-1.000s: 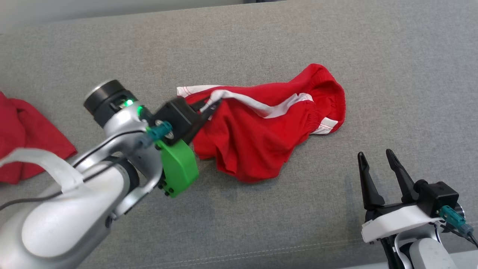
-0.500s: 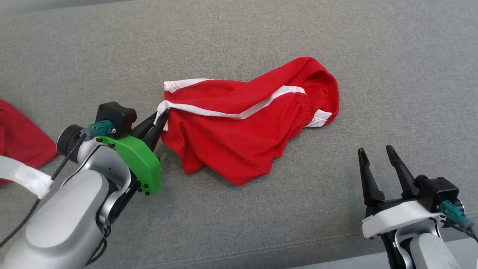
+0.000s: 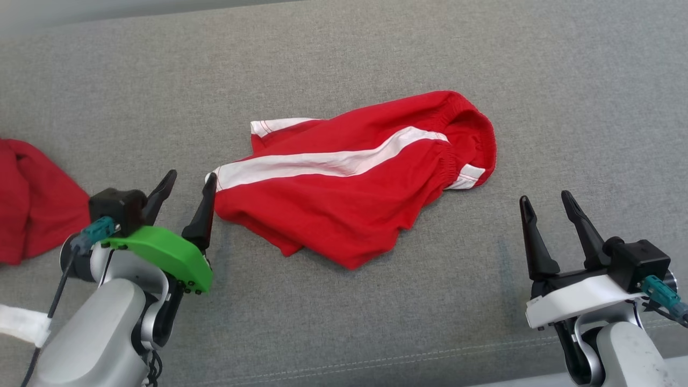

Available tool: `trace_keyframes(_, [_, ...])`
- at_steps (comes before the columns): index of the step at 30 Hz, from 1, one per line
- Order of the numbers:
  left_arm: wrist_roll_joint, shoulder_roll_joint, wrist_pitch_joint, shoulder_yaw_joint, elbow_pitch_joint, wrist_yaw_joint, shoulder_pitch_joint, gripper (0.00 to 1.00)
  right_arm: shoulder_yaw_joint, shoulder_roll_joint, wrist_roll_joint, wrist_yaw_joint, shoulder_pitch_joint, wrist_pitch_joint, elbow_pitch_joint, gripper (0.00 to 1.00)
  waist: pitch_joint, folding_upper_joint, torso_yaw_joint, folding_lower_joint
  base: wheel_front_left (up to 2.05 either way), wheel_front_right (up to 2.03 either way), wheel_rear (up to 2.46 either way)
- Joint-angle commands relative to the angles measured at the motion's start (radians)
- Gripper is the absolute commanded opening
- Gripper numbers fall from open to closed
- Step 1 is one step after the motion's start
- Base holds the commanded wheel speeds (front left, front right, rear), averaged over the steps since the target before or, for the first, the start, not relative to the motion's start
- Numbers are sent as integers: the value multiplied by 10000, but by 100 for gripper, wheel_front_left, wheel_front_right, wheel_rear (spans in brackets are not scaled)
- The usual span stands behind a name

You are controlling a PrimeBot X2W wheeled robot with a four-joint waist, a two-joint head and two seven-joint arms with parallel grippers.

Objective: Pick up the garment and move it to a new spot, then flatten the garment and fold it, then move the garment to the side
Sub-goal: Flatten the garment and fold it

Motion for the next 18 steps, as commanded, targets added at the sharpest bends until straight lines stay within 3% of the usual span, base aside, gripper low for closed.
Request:
trace_keyframes(1, [-70, -52, -136, 92, 10, 107, 189, 100, -26, -42, -28, -10, -74, -26, -48, 100, -91, 0, 46, 0, 0, 0, 0])
trace_keyframes(11, [125, -475, -1449, 1366, -1277, 1456, 1622, 100, -292, -139, -87, -10, -138, 365, -227, 100, -867, 0, 367, 0, 0, 0, 0])
trace_keyframes(18, [1575, -718, -1497, 2264, -2754, 2073, 2719, 100, -73, -148, -104, -10, 168, 646, -310, 100, -1356, 0, 499, 0, 0, 0, 0])
